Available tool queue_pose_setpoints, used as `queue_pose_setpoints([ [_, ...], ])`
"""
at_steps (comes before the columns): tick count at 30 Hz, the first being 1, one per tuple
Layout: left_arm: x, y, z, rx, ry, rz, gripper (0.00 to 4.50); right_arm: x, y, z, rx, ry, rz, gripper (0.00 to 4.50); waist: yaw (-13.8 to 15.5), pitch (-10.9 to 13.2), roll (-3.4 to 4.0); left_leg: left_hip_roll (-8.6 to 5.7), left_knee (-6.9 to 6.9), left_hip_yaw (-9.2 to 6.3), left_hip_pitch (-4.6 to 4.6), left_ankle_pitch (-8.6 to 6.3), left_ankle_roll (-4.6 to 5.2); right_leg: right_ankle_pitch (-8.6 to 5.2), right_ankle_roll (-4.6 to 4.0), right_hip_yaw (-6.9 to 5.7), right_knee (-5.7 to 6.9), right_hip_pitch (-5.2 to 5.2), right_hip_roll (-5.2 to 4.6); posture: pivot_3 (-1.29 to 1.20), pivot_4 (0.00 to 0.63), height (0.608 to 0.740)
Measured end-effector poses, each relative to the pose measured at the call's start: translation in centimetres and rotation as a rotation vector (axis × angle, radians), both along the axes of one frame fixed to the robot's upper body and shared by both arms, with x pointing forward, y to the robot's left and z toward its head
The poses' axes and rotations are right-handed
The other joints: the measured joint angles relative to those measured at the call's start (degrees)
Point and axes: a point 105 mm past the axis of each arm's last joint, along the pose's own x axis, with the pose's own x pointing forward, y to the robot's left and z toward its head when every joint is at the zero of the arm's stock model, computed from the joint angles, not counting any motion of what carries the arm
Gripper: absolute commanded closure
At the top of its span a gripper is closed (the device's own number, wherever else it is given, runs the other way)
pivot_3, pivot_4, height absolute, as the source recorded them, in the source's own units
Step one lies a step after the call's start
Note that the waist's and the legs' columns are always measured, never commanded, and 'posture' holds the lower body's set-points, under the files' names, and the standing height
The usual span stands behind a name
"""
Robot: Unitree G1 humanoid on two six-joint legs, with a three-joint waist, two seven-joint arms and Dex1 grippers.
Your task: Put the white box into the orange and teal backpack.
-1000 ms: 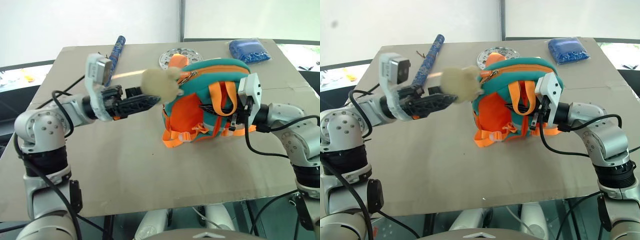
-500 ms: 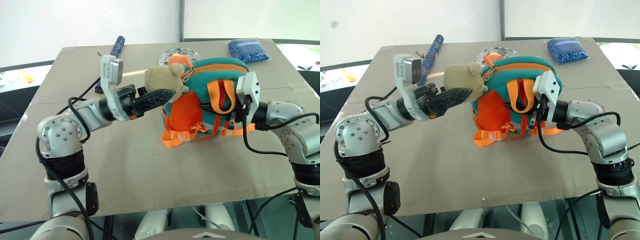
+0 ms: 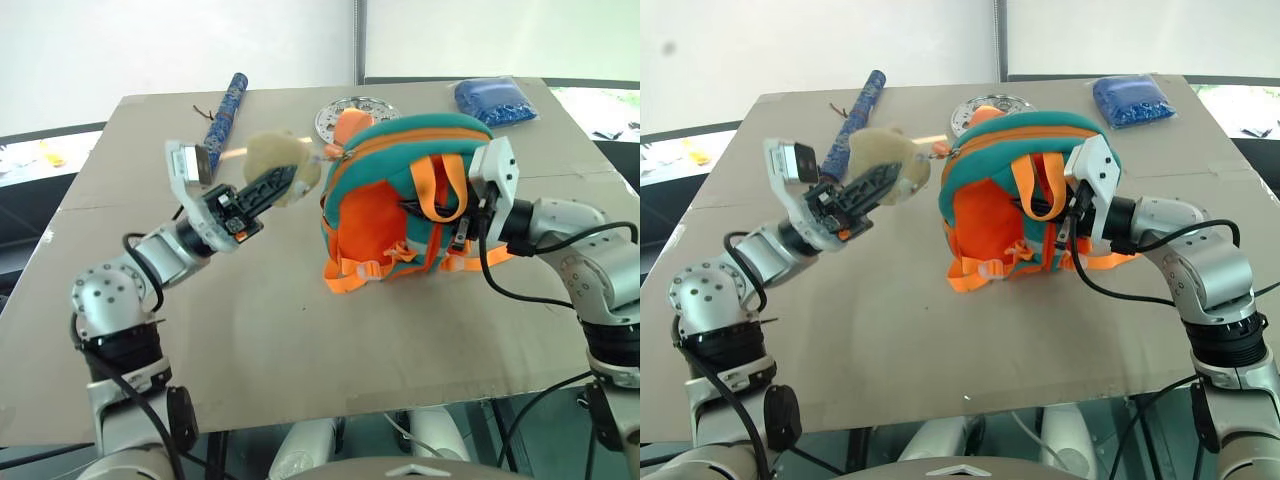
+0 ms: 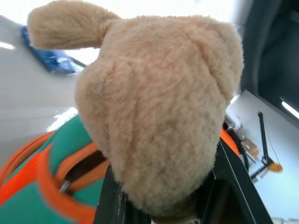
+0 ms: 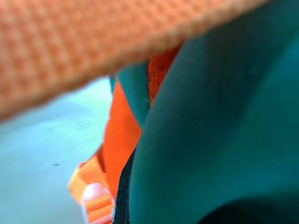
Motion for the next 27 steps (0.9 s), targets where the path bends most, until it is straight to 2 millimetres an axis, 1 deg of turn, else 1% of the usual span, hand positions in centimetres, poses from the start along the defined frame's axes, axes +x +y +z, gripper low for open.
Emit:
queue_pose_setpoints([
  [5, 0.3, 1.6, -3.3, -0.009, 0.107, 0.117, 4.03, 1.1, -0.5, 0.4, 0.037, 0.022, -0.074, 4.5, 0.2, -0.02, -0.01, 0.0, 0.01, 0.02, 0.0, 0.0, 0.0, 0.01, -0.02, 0.01, -0.01, 0.01, 0.0, 0.0, 0.15, 0.733],
  [6, 0.3, 2.0, -4.3, 0.001, 0.137, 0.146, 4.03, 1.3, -0.7, 0.5, 0.043, 0.024, -0.093, 4.5, 0.22, -0.02, -0.01, -0.01, 0.0, 0.01, 0.0, 0.0, 0.0, 0.01, -0.02, 0.0, -0.01, 0.01, 0.0, 0.0, 0.15, 0.733],
  [10, 0.2, 2.2, -5.9, -0.001, 0.183, 0.187, 4.03, 1.7, -1.1, 0.9, 0.06, 0.033, -0.136, 4.5, 0.3, -0.03, -0.02, 0.0, 0.01, 0.02, 0.0, 0.0, 0.0, 0.02, -0.03, 0.01, -0.01, 0.02, 0.0, 0.0, 0.15, 0.733],
  [11, 0.2, 2.1, -6.8, 0.026, 0.208, 0.201, 4.03, 1.9, -1.2, 0.9, 0.064, 0.034, -0.149, 4.5, 0.25, -0.04, -0.01, 0.0, 0.0, 0.04, 0.01, 0.0, 0.0, 0.02, -0.04, 0.02, 0.0, 0.02, 0.0, 0.0, 0.15, 0.733],
  [13, 0.1, 1.6, -8.3, 0.084, 0.244, 0.203, 4.03, 2.0, -1.3, 1.0, 0.068, 0.035, -0.162, 4.5, 0.25, -0.05, 0.0, 0.0, 0.0, 0.05, 0.02, 0.0, 0.0, 0.02, -0.04, 0.03, -0.01, 0.02, 0.0, 0.0, 0.15, 0.733],
  [14, 0.0, 0.9, -9.2, 0.135, 0.259, 0.198, 4.03, 2.1, -1.4, 1.0, 0.072, 0.036, -0.169, 4.5, 0.29, -0.05, -0.01, 0.0, 0.0, 0.05, 0.02, 0.0, 0.0, 0.02, -0.04, 0.03, -0.01, 0.03, 0.0, 0.0, 0.15, 0.733],
  [15, -0.1, 0.2, -9.8, 0.172, 0.258, 0.19, 4.03, 2.1, -1.4, 1.0, 0.075, 0.04, -0.175, 4.5, 0.37, -0.05, -0.02, -0.01, 0.0, 0.05, 0.01, 0.0, 0.0, 0.02, -0.04, 0.03, -0.01, 0.04, -0.01, 0.0, 0.15, 0.733],
  [16, 0.0, -0.2, -10.0, 0.195, 0.249, 0.186, 4.03, 2.1, -1.5, 1.0, 0.077, 0.043, -0.177, 4.5, 0.42, -0.06, -0.02, 0.0, 0.0, 0.05, 0.02, 0.0, 0.0, 0.03, -0.05, 0.03, -0.01, 0.04, 0.0, 0.0, 0.15, 0.733],
  [17, 0.3, -1.2, -10.1, 0.255, 0.209, 0.18, 4.03, 2.2, -1.6, 1.1, 0.084, 0.047, -0.185, 4.5, 0.51, -0.07, 0.0, 0.0, 0.0, 0.06, 0.02, 0.0, 0.0, 0.04, -0.07, 0.03, -0.01, 0.05, 0.0, 0.0, 0.15, 0.733],
  [18, 0.4, -1.4, -10.1, 0.265, 0.199, 0.18, 4.03, 2.2, -1.6, 1.1, 0.087, 0.047, -0.187, 4.5, 0.57, -0.08, 0.0, 0.0, 0.0, 0.06, 0.02, 0.0, 0.0, 0.05, -0.08, 0.03, -0.01, 0.05, 0.0, 0.0, 0.15, 0.733],
  [19, 0.8, -2.2, -10.1, 0.299, 0.158, 0.192, 4.04, 2.2, -1.8, 1.1, 0.095, 0.049, -0.193, 4.5, 0.74, -0.1, 0.0, 0.0, 0.0, 0.07, 0.02, 0.0, 0.0, 0.05, -0.09, 0.03, -0.02, 0.06, 0.0, 0.0, 0.15, 0.733],
  [21, 0.8, -2.4, -10.2, 0.311, 0.146, 0.194, 4.05, 2.2, -1.9, 1.1, 0.096, 0.051, -0.196, 4.5, 0.73, -0.1, 0.0, 0.0, 0.0, 0.08, 0.02, 0.0, 0.0, 0.05, -0.09, 0.04, -0.02, 0.06, 0.0, 0.0, 0.15, 0.733],
  [23, 1.1, -2.1, -9.8, 0.344, 0.059, 0.249, 2.98, 1.8, -2.2, 0.2, 0.074, 0.045, -0.22, 3.76, 0.93, -0.11, 0.01, 0.01, -0.03, 0.06, 0.02, 0.0, 0.0, 0.05, -0.08, 0.02, -0.06, 0.05, 0.01, 0.0, 0.15, 0.733],
  [24, 1.0, -1.9, -9.7, 0.354, 0.026, 0.262, 2.52, 1.8, -2.5, -0.4, 0.063, 0.041, -0.24, 3.33, 0.98, -0.11, 0.01, 0.01, -0.03, 0.08, 0.02, 0.0, 0.0, 0.05, -0.08, 0.03, -0.07, 0.05, 0.01, 0.0, 0.15, 0.733],
  [26, 0.7, -1.4, -9.8, 0.376, -0.005, 0.268, 1.42, 1.6, -2.9, -1.4, 0.053, 0.052, -0.263, 2.35, 1.07, -0.11, 0.01, 0.01, -0.03, 0.1, 0.02, 0.0, 0.0, 0.05, -0.08, 0.05, -0.07, 0.04, 0.01, 0.0, 0.15, 0.733],
  [27, 0.5, -1.2, -9.8, 0.391, -0.021, 0.269, 1.04, 1.5, -3.0, -1.9, 0.049, 0.059, -0.272, 1.98, 1.11, -0.11, 0.01, 0.01, -0.03, 0.09, 0.02, 0.0, 0.0, 0.05, -0.08, 0.05, -0.07, 0.04, 0.02, 0.0, 0.15, 0.733],
])
